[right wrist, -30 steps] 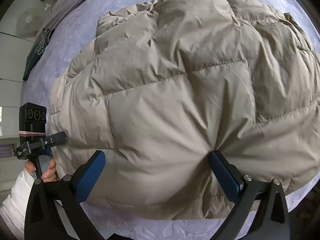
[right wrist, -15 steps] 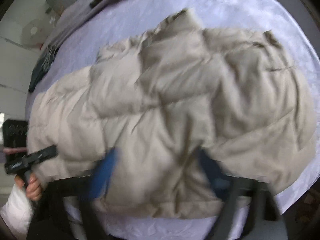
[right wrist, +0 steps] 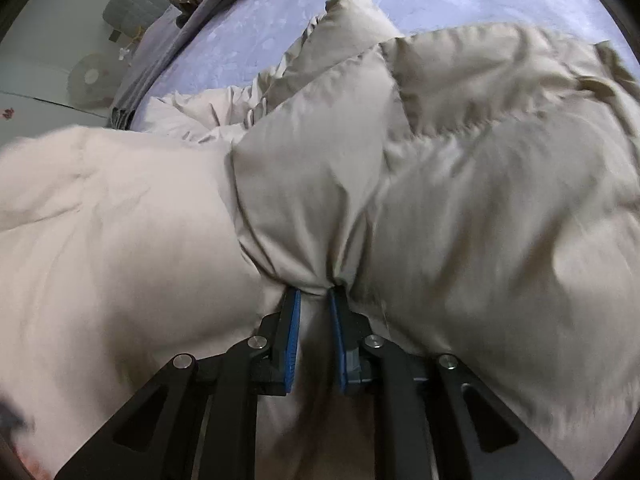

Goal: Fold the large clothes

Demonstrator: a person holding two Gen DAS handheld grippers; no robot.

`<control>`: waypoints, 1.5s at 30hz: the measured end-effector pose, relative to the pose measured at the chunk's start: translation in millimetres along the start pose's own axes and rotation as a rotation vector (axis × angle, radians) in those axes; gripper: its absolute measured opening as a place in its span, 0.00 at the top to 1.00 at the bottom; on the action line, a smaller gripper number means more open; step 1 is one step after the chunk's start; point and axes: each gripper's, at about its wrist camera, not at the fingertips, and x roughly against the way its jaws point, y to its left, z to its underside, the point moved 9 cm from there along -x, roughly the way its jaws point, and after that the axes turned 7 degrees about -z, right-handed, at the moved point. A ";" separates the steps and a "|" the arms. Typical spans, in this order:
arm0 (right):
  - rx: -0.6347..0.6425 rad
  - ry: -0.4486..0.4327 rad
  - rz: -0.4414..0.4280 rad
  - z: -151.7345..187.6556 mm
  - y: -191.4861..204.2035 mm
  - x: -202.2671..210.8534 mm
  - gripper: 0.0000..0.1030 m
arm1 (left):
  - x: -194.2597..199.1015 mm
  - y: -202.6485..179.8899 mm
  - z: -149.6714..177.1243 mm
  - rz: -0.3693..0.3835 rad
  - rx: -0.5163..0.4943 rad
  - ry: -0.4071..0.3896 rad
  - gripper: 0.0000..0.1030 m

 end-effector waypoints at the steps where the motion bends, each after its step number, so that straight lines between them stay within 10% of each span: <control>1: -0.005 0.009 -0.009 -3.2 -1.2 -4.8 0.91 | -4.2 -7.4 -1.5 -0.018 -0.008 0.003 0.73; 8: -0.064 0.068 -0.118 -7.6 -14.5 5.3 0.97 | -48.9 -64.1 -28.0 -0.119 -0.077 0.055 0.73; 15: -0.129 -0.053 -0.176 5.0 -73.6 104.2 0.93 | -107.7 -105.5 -47.0 -0.154 -0.129 0.135 0.72; 22: -0.237 -0.134 -0.171 41.3 -135.8 161.0 0.93 | -168.6 -143.7 -47.7 -0.048 -0.219 0.197 0.29; 27: -0.248 -0.163 -0.158 67.0 -157.8 191.7 0.93 | -181.4 -139.0 -56.8 -0.010 -0.171 0.170 0.18; 30: -0.209 -0.181 -0.142 75.3 -155.7 209.6 0.75 | -200.8 -165.9 -79.7 -0.024 -0.157 0.158 0.18; 32: -0.168 -0.213 -0.148 83.6 -144.4 228.7 0.35 | -198.9 -166.7 -80.2 -0.041 -0.163 0.154 0.18; 33: -0.144 -0.231 -0.161 88.1 -138.1 237.5 0.30 | -207.2 -181.6 -69.4 -0.046 -0.167 0.152 0.18; 40: 0.058 -0.203 -0.219 101.2 -55.1 234.7 0.25 | -191.5 -252.1 -102.1 -0.070 -0.227 0.093 0.18; 45: -0.010 -0.223 -0.067 87.0 -71.1 213.0 0.25 | -139.4 -251.8 -141.2 -0.179 -0.268 -0.109 0.18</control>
